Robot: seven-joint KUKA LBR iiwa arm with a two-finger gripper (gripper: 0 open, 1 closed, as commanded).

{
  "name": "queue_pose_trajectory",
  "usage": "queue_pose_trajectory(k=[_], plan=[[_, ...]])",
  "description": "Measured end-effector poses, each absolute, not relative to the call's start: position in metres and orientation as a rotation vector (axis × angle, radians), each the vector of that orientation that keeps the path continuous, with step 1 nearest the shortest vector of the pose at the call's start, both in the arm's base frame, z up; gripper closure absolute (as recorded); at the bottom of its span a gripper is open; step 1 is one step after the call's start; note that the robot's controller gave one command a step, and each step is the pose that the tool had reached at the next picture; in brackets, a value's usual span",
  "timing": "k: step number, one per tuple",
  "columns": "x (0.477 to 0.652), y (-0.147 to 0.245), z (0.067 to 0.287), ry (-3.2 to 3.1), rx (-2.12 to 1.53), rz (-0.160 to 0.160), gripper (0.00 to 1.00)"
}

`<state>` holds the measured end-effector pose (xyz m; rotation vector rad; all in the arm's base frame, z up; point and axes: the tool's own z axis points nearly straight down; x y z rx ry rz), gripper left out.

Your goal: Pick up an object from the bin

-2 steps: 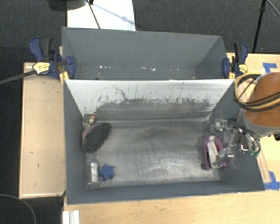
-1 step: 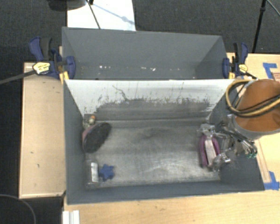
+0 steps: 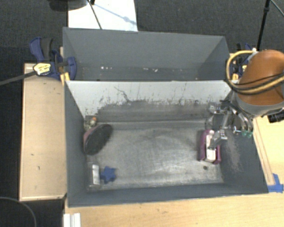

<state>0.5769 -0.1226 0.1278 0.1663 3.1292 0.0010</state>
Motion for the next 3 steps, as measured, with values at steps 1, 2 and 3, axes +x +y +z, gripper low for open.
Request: queue_pose_trajectory(k=[1,2,3], plan=[[0.572,-0.143,0.089,3.124,0.218,0.003,0.0],[0.565,-0.144,0.082,3.12,0.188,0.013,0.0],[0.568,-0.13,0.082,3.125,0.142,-0.011,0.0]])
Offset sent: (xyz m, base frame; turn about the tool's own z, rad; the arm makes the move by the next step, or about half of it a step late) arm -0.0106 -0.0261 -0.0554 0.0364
